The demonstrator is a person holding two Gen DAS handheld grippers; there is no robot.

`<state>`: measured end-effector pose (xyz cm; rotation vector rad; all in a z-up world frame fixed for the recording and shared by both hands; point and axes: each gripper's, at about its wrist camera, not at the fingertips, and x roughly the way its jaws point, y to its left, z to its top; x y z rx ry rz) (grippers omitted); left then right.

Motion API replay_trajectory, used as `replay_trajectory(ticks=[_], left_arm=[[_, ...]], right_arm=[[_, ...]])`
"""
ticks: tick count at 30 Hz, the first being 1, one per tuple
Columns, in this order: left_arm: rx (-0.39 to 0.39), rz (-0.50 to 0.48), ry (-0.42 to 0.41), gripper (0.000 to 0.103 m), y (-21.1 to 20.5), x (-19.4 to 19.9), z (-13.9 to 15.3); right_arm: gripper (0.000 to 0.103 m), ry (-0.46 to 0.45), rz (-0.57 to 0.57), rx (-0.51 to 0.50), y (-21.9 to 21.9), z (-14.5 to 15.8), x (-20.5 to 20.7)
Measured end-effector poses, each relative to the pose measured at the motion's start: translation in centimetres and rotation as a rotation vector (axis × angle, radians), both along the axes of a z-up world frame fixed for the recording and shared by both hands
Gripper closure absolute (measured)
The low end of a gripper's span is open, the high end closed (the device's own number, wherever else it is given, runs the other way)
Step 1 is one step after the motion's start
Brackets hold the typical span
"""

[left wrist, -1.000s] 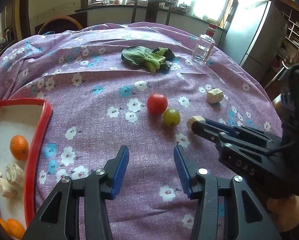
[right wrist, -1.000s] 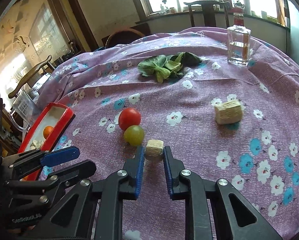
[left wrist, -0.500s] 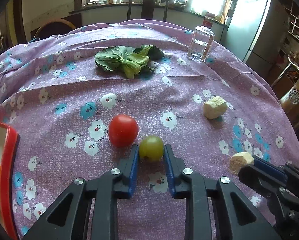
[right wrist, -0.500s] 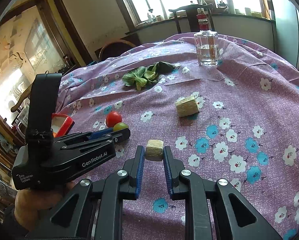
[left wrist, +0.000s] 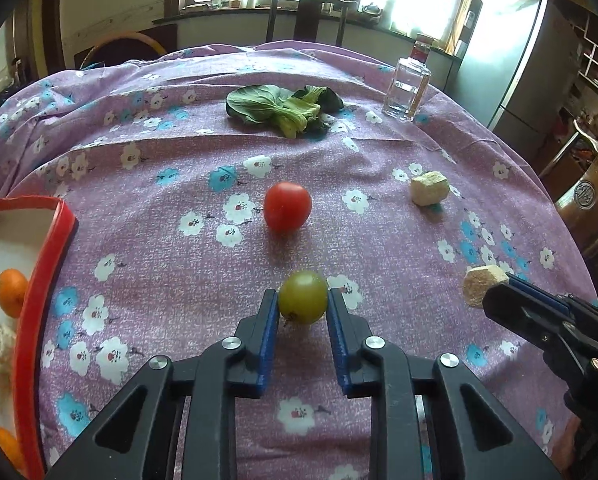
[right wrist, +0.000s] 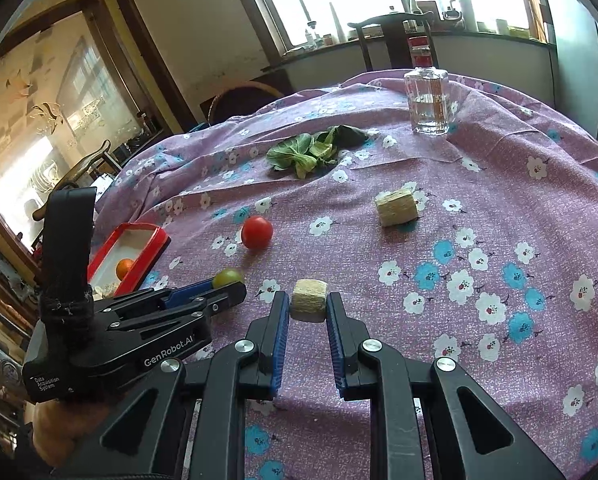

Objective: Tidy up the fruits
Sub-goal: 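Carry the green fruit and the beige cube over the tray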

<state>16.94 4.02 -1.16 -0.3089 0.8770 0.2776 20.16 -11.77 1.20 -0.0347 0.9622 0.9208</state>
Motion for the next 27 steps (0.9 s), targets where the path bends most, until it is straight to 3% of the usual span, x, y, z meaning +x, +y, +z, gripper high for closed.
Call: replay_trajectory(ticks=[27], left_arm=[[-0.018, 0.076, -0.046, 0.08, 3.5, -9.2, 2.7]], right_arm=[[0.084, -0.021, 0.1, 0.001, 5.1, 1.4, -5.9]])
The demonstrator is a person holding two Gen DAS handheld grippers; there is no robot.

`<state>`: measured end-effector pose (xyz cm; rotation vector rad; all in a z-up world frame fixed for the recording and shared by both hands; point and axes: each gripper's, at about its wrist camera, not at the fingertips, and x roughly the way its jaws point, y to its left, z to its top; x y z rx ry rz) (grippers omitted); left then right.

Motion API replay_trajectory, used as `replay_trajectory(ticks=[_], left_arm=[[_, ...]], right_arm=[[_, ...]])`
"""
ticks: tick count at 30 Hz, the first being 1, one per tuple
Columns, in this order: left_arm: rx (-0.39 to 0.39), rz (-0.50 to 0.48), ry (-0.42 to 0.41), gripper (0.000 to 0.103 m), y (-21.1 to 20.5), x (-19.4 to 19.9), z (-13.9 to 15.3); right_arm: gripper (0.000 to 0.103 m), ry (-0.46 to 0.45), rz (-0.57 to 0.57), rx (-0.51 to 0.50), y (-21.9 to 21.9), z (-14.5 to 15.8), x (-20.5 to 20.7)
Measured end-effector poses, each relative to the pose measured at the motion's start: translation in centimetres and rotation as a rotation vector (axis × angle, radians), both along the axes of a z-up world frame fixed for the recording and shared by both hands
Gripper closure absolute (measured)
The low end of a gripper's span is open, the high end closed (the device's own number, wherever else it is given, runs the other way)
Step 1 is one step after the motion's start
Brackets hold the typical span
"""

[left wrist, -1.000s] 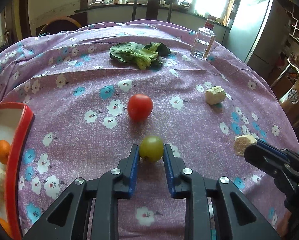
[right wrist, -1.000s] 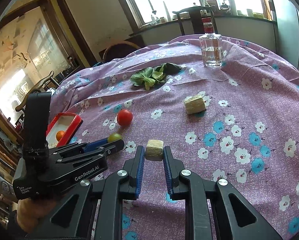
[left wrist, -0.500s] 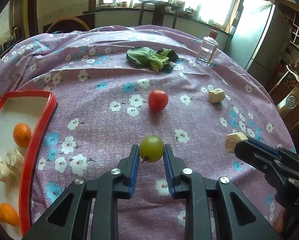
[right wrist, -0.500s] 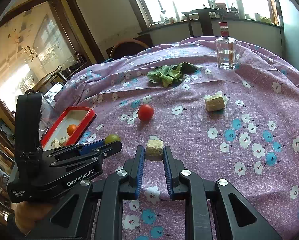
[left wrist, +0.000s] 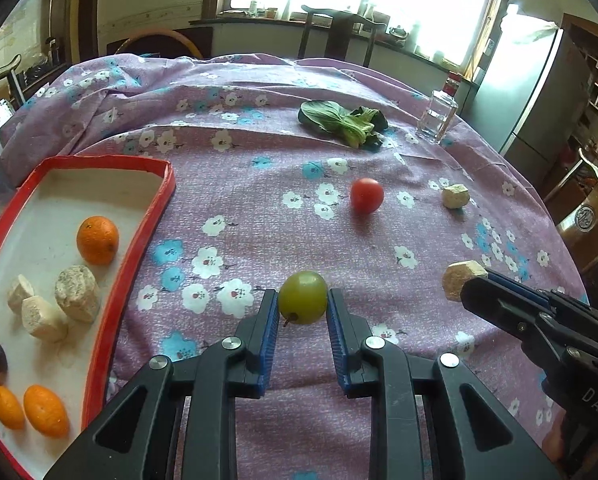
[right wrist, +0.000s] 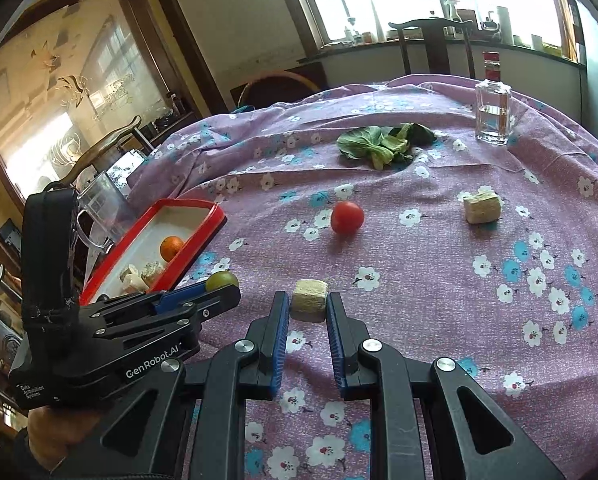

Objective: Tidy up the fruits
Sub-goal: 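Carry the green fruit and the beige cube over the tray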

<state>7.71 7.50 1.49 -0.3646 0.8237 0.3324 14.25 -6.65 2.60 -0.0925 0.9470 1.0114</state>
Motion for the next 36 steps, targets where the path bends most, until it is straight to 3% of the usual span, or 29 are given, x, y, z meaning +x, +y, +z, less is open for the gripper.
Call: replay_trajectory(ticks=[16, 36], left_arm=[[0.005, 0.058, -0.02, 0.08, 3.7, -5.0, 1.1], [0.021, 0.132, -0.024, 0.08, 9.2, -7.9, 1.6]], right_arm=[[0.084, -0.013, 0.09, -0.001, 5.5, 0.6, -3.7], [0.084, -0.011, 0.176, -0.014, 11.9, 0.5, -5.9]])
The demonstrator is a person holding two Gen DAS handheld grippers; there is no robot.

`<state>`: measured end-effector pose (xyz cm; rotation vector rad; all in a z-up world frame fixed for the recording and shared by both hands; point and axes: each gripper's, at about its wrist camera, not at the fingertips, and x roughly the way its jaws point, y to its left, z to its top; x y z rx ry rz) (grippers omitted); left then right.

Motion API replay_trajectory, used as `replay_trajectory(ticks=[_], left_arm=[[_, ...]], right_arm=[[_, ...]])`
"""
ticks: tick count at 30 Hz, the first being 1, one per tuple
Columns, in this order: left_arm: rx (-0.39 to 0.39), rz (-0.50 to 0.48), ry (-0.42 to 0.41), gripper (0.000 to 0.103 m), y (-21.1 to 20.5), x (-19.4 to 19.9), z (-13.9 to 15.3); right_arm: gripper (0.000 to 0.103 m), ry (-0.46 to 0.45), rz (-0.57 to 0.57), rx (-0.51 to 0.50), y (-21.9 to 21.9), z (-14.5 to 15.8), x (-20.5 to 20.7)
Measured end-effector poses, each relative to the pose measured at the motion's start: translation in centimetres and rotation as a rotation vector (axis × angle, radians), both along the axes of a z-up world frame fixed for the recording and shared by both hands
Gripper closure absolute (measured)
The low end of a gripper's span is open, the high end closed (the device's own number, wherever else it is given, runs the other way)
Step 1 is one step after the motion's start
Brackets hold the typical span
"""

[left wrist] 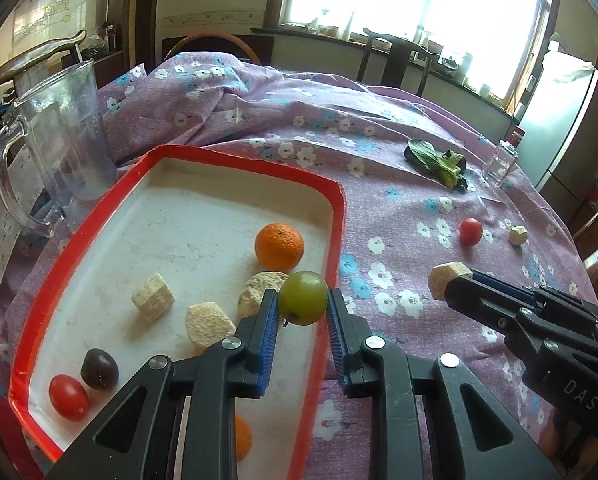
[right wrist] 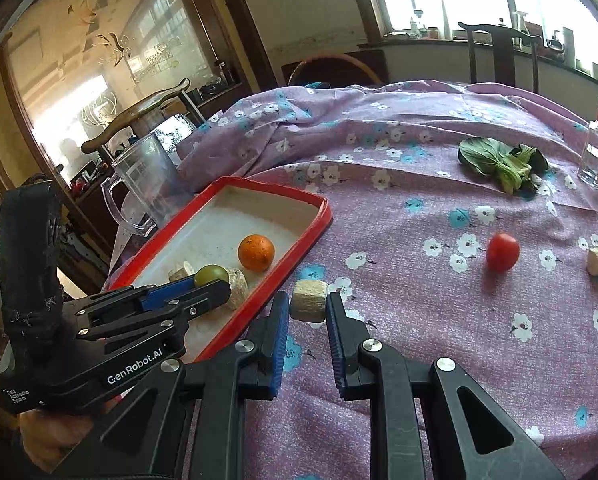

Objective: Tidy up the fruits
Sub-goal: 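Carry the green fruit and the beige cube over the tray, then lower the green fruit and cube into the tray and open both tools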

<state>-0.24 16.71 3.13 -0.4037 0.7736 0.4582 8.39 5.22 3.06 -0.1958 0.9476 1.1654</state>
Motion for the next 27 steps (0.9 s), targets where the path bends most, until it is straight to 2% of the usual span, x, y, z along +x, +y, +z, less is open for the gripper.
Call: replay_trajectory(ticks=[19, 27], left_arm=[[0.051, 0.086, 0.038, 0.08, 5.4, -1.6, 0.0], [0.057, 0.119, 0.078, 0.08, 8.5, -0.4, -0.5]], right_arm=[[0.084, -0.013, 0.068, -0.031, 7.9, -0.8, -0.5], [0.084, -0.016, 0.07, -0.063, 12.2, -1.7, 0.5]])
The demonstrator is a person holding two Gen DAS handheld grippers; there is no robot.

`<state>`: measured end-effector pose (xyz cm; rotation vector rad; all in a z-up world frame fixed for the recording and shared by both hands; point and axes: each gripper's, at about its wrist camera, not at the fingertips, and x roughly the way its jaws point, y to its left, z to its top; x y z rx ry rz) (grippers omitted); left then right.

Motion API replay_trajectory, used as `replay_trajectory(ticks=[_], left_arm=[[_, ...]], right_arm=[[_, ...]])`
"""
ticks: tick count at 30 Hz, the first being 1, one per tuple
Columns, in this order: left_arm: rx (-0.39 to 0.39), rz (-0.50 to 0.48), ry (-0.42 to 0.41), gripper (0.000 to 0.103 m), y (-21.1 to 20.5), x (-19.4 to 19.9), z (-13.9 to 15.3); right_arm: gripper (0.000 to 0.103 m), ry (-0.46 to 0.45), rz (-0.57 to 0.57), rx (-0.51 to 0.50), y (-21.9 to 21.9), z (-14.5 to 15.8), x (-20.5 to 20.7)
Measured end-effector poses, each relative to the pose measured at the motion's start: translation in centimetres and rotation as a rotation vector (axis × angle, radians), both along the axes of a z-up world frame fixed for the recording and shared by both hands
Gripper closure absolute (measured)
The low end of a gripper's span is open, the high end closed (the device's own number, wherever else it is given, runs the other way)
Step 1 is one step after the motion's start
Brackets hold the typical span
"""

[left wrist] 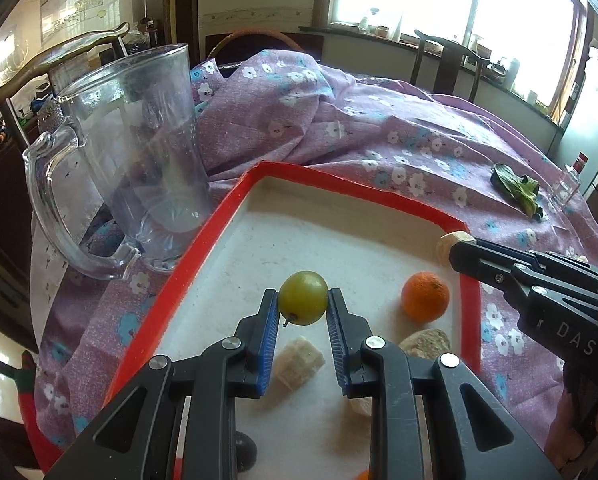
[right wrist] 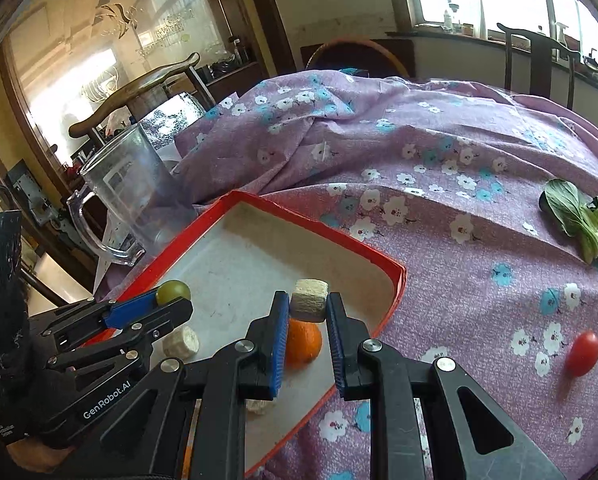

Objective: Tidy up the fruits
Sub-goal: 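Lower the green fruit and cube into the tray and open both tools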

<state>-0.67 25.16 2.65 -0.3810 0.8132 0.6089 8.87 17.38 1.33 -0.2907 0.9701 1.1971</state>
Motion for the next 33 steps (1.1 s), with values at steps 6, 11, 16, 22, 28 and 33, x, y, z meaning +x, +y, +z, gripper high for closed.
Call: replay_trajectory(ticks=[6, 11, 16, 22, 28, 33], left_arm=[[-0.033, 0.021, 0.037, 0.08, 2.1, 1.0, -1.4], [-0.079, 0.022, 0.052, 0.079, 3.2, 1.4, -2.2], [-0.095, 0.022, 0.076, 0.079, 3.6, 2.0, -2.7], [-0.08, 0.037, 0.085, 0.058, 3.3, 2.1, -2.7], [-0.059, 0.026, 0.057, 0.058, 1.6, 1.5, -1.4], [-0.049, -0.012, 0.022, 0.057, -0.8, 1.6, 0.1]], right_arm=[[0.084, 0.012, -0.016, -0.021, 1.6, -1.1, 0.7], [0.084, 0.022, -0.022, -0.057, 2.3, -2.7, 1.1], [0.083, 0.038, -0.03, -0.053, 2.0, -3.3, 1.2], [0.074, 0.057, -0.029, -0.035, 1.2, -2.8, 1.3], [0.074, 0.063, -0.042, 0.005, -1.3, -1.5, 1.6], [0.072, 0.069, -0.078, 0.031, -4.6, -0.5, 2.6]])
